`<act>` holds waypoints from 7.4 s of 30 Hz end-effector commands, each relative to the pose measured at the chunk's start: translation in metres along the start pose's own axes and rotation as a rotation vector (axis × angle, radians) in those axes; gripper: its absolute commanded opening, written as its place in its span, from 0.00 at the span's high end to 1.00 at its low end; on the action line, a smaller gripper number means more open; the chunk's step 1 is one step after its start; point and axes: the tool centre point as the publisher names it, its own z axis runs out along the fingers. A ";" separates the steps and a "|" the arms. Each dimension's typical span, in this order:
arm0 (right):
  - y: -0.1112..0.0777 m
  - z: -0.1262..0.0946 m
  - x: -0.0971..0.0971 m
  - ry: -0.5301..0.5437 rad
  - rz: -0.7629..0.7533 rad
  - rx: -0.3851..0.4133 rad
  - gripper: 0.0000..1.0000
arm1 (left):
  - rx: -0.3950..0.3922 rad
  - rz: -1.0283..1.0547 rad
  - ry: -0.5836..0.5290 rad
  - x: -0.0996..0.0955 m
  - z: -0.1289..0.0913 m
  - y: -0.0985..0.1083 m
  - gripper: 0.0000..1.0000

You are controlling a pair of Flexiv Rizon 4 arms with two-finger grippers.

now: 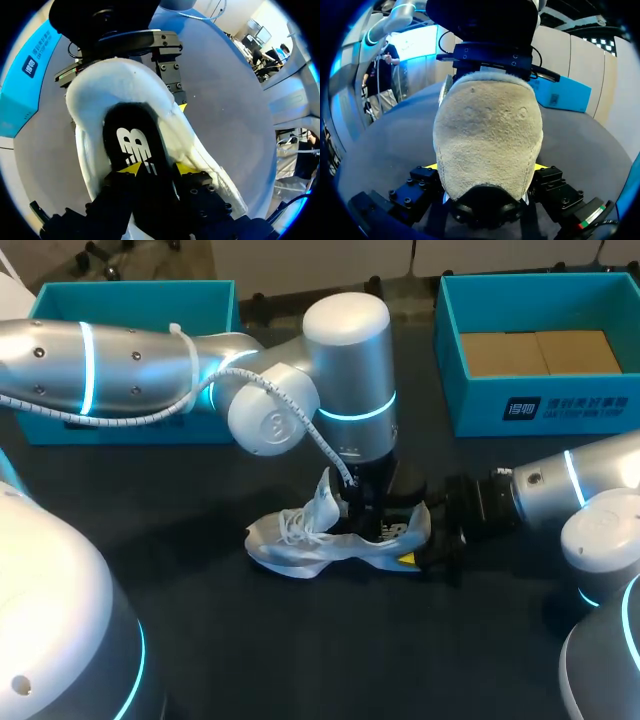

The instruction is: Take the shoe out of the shoebox, open the shoe tongue, remove and reinsert the insole, then place the shoe into the shoebox

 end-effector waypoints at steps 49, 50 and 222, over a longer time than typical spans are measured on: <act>0.004 -0.001 -0.001 0.000 0.000 0.003 1.00 | 0.070 -0.046 -0.053 0.010 -0.043 0.033 1.00; 0.004 -0.001 -0.001 0.000 0.000 0.003 1.00 | 0.076 -0.053 -0.049 0.010 -0.045 0.034 1.00; 0.004 -0.001 -0.001 0.000 0.000 0.003 1.00 | 0.451 0.026 -0.379 0.014 -0.137 -0.047 1.00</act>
